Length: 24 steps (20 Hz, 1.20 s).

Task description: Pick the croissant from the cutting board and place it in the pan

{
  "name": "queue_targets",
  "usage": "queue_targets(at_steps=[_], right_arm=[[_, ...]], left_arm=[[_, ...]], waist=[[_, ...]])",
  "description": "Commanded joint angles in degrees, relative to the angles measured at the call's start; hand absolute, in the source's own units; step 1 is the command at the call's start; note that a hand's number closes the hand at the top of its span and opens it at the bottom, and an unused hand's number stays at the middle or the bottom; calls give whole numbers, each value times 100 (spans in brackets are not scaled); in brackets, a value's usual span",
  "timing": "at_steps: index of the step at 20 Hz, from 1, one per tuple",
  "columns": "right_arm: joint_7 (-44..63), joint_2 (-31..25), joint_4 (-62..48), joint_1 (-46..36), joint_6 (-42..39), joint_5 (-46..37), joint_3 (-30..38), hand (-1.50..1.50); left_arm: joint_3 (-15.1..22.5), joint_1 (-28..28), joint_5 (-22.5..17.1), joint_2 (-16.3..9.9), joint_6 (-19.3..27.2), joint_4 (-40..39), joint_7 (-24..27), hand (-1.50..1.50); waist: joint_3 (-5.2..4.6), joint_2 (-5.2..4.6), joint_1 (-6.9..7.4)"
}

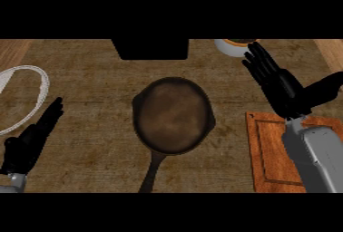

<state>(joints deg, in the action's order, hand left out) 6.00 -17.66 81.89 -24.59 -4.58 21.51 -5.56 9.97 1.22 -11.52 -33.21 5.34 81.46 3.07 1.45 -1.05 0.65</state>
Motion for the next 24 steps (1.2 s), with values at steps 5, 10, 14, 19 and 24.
queue_targets(at_steps=[5, 10, 14, 19, 24], right_arm=[[-625, -1029, -5, 1025, 818, -610, 1237, -150], [-35, -1628, -755, 1929, 2501, -1475, 2161, -150], [295, -2120, 236, 3475, 2147, -1799, 2007, -150], [810, -3059, 859, 4202, 1570, -2452, 1813, -150], [1349, -3589, 1379, 4411, 505, -2126, 1933, -150]], left_arm=[[-127, -285, 293, 53, 583, 226, -319, 0], [-73, -620, 202, 354, 773, 205, -330, 0], [145, -696, 396, 433, 951, 646, -652, 0], [322, -541, 632, 588, 1052, 662, -714, 0], [431, -816, 680, 633, 1017, 1229, -879, 0]], waist=[[-135, 156, -271], [-151, 191, -616], [-162, 208, -503], [-163, 141, -279], [-151, 129, -106]])
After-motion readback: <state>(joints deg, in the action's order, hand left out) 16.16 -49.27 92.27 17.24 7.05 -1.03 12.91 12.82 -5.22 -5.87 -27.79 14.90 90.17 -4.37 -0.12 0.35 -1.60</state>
